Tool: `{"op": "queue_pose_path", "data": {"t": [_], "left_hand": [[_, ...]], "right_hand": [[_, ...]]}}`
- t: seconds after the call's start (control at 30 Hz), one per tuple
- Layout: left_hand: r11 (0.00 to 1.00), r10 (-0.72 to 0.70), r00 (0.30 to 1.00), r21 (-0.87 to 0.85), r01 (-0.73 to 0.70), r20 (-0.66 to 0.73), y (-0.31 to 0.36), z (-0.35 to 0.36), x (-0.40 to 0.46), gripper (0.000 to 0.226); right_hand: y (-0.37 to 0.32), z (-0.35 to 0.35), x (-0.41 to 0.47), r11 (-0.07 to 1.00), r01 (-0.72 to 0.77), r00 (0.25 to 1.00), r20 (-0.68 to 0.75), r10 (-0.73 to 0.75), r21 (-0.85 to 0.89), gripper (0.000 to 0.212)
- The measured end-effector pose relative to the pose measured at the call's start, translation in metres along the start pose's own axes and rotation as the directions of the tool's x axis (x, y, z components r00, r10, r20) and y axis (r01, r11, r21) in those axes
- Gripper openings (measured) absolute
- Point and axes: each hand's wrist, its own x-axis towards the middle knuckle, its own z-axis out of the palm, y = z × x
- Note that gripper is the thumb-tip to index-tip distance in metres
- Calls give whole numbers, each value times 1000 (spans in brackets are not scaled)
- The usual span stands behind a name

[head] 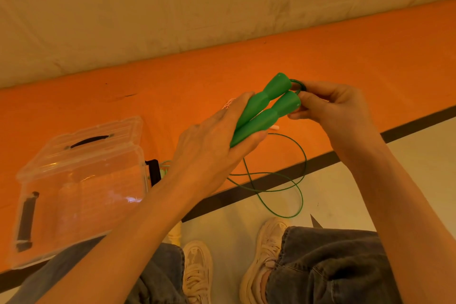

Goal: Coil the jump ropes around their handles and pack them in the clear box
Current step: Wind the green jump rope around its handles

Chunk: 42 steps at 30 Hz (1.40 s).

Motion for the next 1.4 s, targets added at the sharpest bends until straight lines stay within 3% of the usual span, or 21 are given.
{"op": "queue_pose_path", "data": {"t": [0.1, 0.23, 0.3, 0.4, 0.5, 0.57, 0.67, 0.83, 0.9, 1.0, 1.13, 1.3, 1.4], "left_hand": [[988, 3, 997, -154, 9, 79, -2, -2, 2, 52], [976, 3, 998, -219, 11, 64, -2, 0, 3, 51], [965, -6, 999, -260, 18, 48, -1, 2, 4, 51], [928, -31, 999, -371, 38, 23, -1, 1, 9, 48], [854, -46, 999, -518, 47, 15, 0, -1, 13, 42], [823, -64, 998, -564, 62, 15, -1, -3, 15, 40], [872, -69, 998, -486, 55, -12, -8, -4, 14, 45], [990, -87, 996, -112, 83, -28, -18, -6, 9, 62], [996, -90, 996, 19, 91, -9, -19, -5, 7, 66], [988, -83, 995, 136, 74, 63, -19, 1, 5, 68], [991, -96, 989, 100, 85, 116, -22, -1, 6, 63], [995, -99, 974, 8, 99, 204, -20, -3, 7, 63], [994, -101, 960, -13, 108, 260, -18, -4, 6, 79]], "right_hand": [[3, 0, -1, 998, -52, 999, -10, 52, 29, 24], [4, -3, -6, 963, -211, 973, -62, 224, 165, 39], [3, -2, -13, 952, -306, 952, 33, 306, 6, 34], [6, 11, -27, 921, -309, 870, 319, 375, -239, 31], [11, 32, -37, 920, -326, 730, 561, 390, -216, 38], [15, 38, -41, 926, -331, 709, 600, 370, -180, 35], [11, 36, -43, 933, -315, 764, 536, 359, -176, 18], [4, 26, -46, 937, -53, 894, 401, 198, -345, 9], [0, 21, -46, 910, 71, 899, 421, 118, -408, 9], [0, 18, -46, 787, 273, 882, 471, 25, -553, 11], [4, 18, -43, 668, 427, 875, 465, -134, -610, 16], [5, 14, -37, 672, 462, 871, 438, -222, -578, 26], [4, 12, -34, 692, 442, 884, 408, -229, -570, 27]]}}
